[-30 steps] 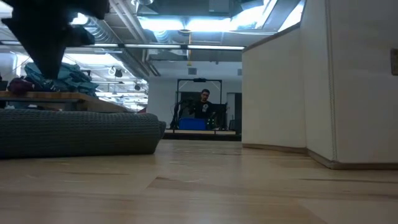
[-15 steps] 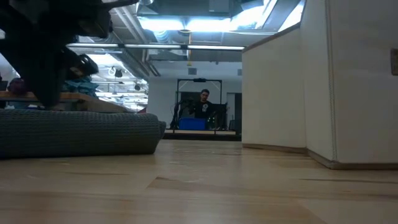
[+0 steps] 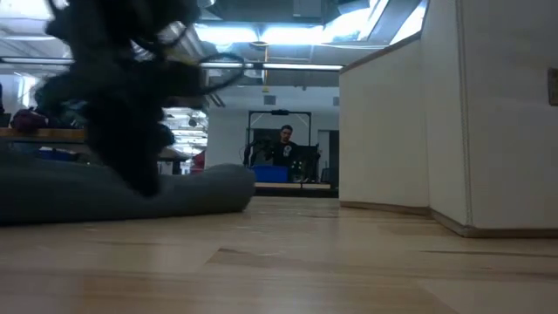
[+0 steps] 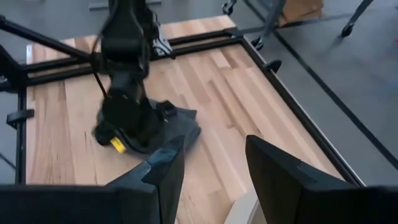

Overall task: Fold towel
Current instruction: Fold the gray towel

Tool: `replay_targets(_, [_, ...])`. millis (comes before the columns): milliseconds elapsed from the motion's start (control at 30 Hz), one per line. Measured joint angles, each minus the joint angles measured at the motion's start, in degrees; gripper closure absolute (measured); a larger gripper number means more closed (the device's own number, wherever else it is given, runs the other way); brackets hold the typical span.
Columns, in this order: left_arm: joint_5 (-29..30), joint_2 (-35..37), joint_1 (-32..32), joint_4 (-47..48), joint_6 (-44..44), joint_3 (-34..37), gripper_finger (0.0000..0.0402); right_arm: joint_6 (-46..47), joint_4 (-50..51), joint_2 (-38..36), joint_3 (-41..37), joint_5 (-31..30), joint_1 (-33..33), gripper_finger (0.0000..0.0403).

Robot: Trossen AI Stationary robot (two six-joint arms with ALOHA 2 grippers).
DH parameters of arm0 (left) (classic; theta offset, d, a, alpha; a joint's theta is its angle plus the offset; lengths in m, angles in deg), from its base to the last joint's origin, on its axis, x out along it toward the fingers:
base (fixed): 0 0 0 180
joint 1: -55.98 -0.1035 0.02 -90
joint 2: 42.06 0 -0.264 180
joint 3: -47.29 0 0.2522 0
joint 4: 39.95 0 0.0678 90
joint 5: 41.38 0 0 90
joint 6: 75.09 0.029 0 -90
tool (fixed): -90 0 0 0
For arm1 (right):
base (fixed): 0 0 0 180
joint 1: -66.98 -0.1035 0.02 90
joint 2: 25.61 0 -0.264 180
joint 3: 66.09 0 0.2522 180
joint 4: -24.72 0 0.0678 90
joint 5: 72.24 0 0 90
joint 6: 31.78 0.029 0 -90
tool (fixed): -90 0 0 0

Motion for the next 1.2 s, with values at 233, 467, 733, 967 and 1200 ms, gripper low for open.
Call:
replay_targets(233, [6.87, -3.19, -7.41, -5.18, -15.70, -0.14, 0.0401, 3.31, 0.03, 0.00, 0.00, -5.82, -2.86, 0.0230])
replay_targets(467, [12.09, -3.06, -13.39, -2.69, -14.54, -0.10, 0.0400, 3.44, 0.04, 0.02, 0.00, -6.79, -3.90, 0.0230])
replay_targets(733, [13.09, -2.91, -20.24, 4.36, -4.06, -0.14, 0.0399, 3.42, 0.27, 0.02, 0.00, -6.26, -3.90, 0.0230])
replay_targets(967, [16.30, -3.03, -28.84, 4.46, 0.14, -0.10, 0.0399, 3.42, 0.53, 0.04, 0.00, -6.23, -3.88, 0.0230])
replay_targets(1200, [16.70, -3.04, -37.93, 4.84, 7.16, -0.03, 0.0399, 3.42, 1.46, 0.04, 0.00, -5.61, -3.88, 0.0230])
